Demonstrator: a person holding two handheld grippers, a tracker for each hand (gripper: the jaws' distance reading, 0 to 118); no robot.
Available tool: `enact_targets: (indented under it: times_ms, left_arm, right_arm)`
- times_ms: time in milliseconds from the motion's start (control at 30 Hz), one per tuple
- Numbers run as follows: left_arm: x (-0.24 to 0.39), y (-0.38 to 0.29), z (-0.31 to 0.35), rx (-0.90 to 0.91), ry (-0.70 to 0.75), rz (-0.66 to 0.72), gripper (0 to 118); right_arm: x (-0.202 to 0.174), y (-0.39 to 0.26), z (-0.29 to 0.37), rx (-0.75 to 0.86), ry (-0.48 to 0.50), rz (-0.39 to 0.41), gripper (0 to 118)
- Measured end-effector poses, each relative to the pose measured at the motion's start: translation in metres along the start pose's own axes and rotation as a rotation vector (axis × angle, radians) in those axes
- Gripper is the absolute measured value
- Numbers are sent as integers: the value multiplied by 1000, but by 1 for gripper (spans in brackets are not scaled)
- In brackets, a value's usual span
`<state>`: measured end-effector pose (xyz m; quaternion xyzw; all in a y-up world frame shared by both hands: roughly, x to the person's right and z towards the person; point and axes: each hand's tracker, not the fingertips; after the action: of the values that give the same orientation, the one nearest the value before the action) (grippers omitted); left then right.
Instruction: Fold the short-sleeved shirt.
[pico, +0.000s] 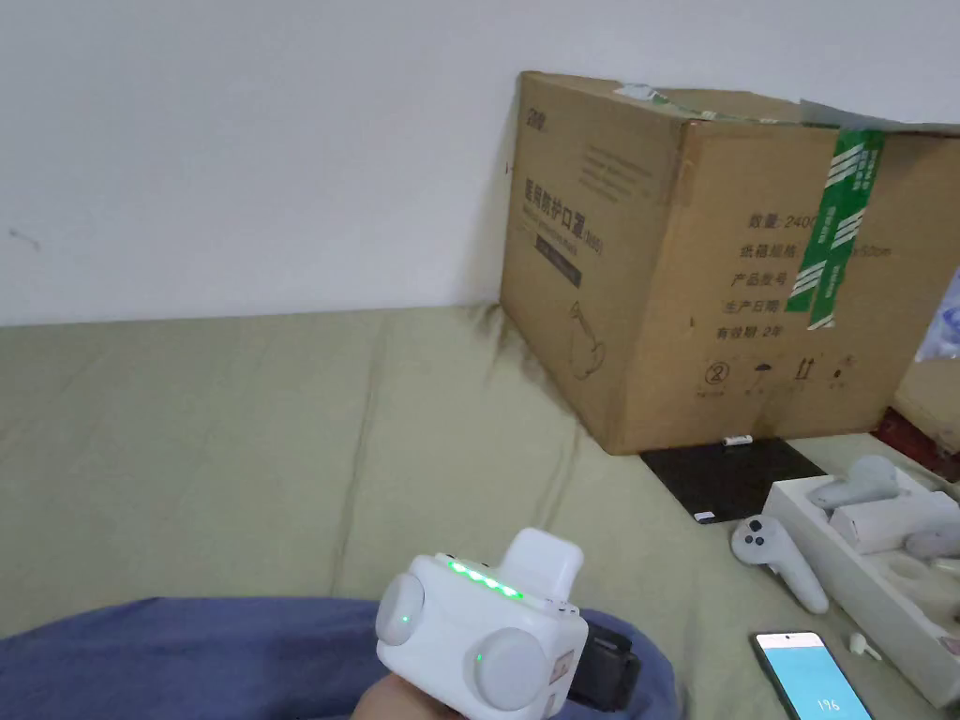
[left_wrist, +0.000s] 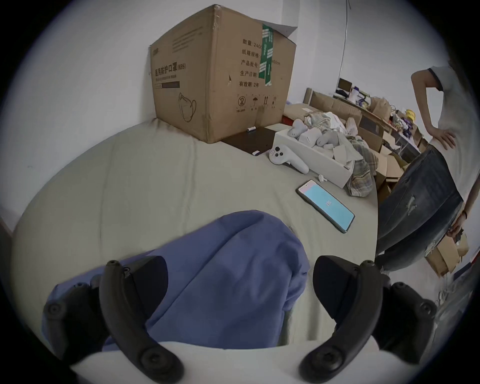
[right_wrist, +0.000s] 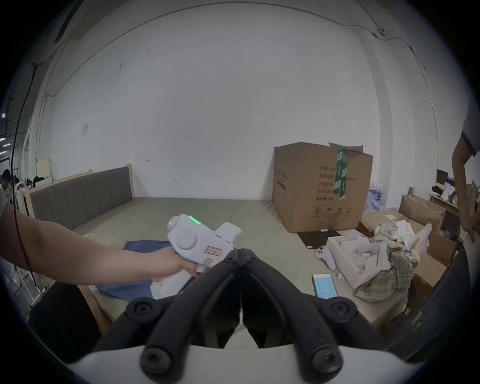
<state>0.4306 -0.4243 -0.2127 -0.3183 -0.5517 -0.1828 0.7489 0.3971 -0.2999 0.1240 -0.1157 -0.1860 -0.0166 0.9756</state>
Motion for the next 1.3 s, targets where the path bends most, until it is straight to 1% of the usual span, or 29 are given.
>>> enact_targets:
  times_ms: [33,100,133,167,200,233,367,400,467,500,567,600,633,667,733,767,800,867,900,933,967,1000,1033,1067,1100,1133,1200,1267,1300]
  left_arm:
    - [-3,-2,7,4,7,-2,114]
    - [-19,-10,39,4,94,-8,114]
    - [-28,-17,61,37,104,-3,109]
    - [-40,-30,92,125,107,9,96]
    - [-50,-43,120,184,136,28,67]
    - [-58,-54,154,215,175,55,45]
    - [-98,-129,276,365,319,258,1]
    - [-100,-148,304,397,383,285,0]
    - [-102,-193,358,465,546,346,0]
    - [-106,-213,377,467,594,403,0]
    - [-118,-245,399,446,584,545,0]
    - [-126,-260,406,457,562,589,0]
    - [-130,-262,403,454,566,595,0]
    - [-140,-266,399,412,607,591,0]
    - [-161,-271,385,390,652,547,0]
    - [-184,-277,369,327,695,524,0]
    - [-202,-275,357,301,689,513,0]
    - [-239,-265,333,304,652,540,0]
    - [-259,-255,316,264,632,543,10]
    - [-278,-248,303,243,618,523,38]
    - [-296,-241,290,244,651,510,65]
    - [-315,-235,278,228,725,461,78]
    - [-331,-232,262,218,743,437,90]
    - [-349,-230,247,195,737,456,113]
    - [-367,-227,234,149,711,481,118]
    - [-381,-226,221,109,670,504,114]
    - [-408,-231,190,14,621,515,113]
    - [-428,-236,167,-105,603,500,113]
    - [-427,-242,157,-115,615,489,109]
  right_arm:
    - [2,-3,-2,-10,0,-4,0]
    - [5,-9,-7,-28,2,-17,0]
    - [6,-12,-9,-30,3,-23,0]
    - [6,-14,-10,-28,8,-26,0]
    - [5,-16,-12,-22,13,-27,0]
    - [4,-18,-14,-21,24,-27,0]
    - [-1,-26,-28,-31,49,-9,0]
    - [-3,-27,-31,-38,46,-9,0]
    - [-5,-31,-37,-61,52,-18,0]
    - [-7,-33,-40,-75,60,-19,0]
    - [-10,-40,-48,-118,78,-1,0]
    - [-14,-43,-54,-142,89,16,0]
    - [-18,-45,-60,-152,89,38,0]
    - [-23,-46,-65,-158,91,50,0]
    - [-30,-50,-77,-164,105,53,0]
    - [-34,-53,-84,-170,112,48,0]
    - [-39,-53,-93,-202,135,36,0]
    - [-47,-54,-108,-231,159,59,0]
    - [-51,-54,-115,-233,153,80,0]
    - [-54,-53,-120,-235,157,89,0]
    - [-55,-52,-127,-236,163,92,0]
    - [-57,-52,-133,-240,167,93,0]
    - [-57,-52,-138,-244,170,98,0]
    - [-56,-54,-143,-252,172,106,0]
    - [-56,-55,-149,-266,166,119,0]
    - [-56,-56,-154,-278,151,129,0]
    - [-52,-59,-163,-300,134,134,0]
    - [-52,-65,-171,-323,105,167,0]
    - [-52,-69,-175,-344,110,180,0]
